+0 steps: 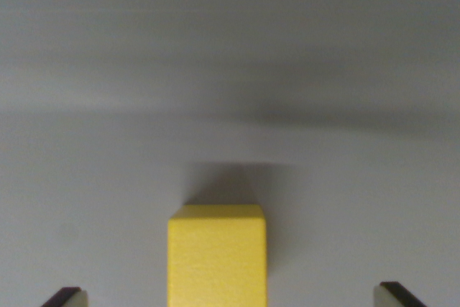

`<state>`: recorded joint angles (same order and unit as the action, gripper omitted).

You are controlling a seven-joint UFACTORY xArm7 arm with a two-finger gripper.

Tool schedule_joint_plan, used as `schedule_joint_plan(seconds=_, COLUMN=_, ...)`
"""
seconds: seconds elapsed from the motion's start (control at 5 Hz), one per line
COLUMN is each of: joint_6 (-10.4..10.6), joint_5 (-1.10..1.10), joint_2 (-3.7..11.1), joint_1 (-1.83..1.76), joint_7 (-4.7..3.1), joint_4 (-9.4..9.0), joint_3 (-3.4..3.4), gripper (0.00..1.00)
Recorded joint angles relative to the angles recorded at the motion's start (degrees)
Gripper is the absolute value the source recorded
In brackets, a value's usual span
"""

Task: Pick yellow cube

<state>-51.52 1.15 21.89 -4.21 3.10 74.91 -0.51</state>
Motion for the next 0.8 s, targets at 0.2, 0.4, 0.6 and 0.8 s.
schedule_joint_plan(seconds=0.2, joint_6=2.23, joint_5=0.18, joint_2=1.38, joint_1=-0.12, joint_7=0.06, joint_4=-0.82, joint_3=-0.13, gripper=0.0)
schedule_joint_plan(seconds=0.4, joint_6=2.23, joint_5=0.18, joint_2=1.38, joint_1=-0.12, joint_7=0.06, joint_4=-0.82, joint_3=-0.13, gripper=0.0)
schedule_joint_plan(seconds=0.6, joint_6=4.42, joint_5=0.35, joint_2=2.74, joint_1=-0.23, joint_7=0.12, joint_4=-1.64, joint_3=-0.26, gripper=0.0)
schedule_joint_plan(seconds=0.8, joint_6=4.42, joint_5=0.35, joint_2=2.74, joint_1=-0.23, joint_7=0.12, joint_4=-1.64, joint_3=-0.26, gripper=0.0)
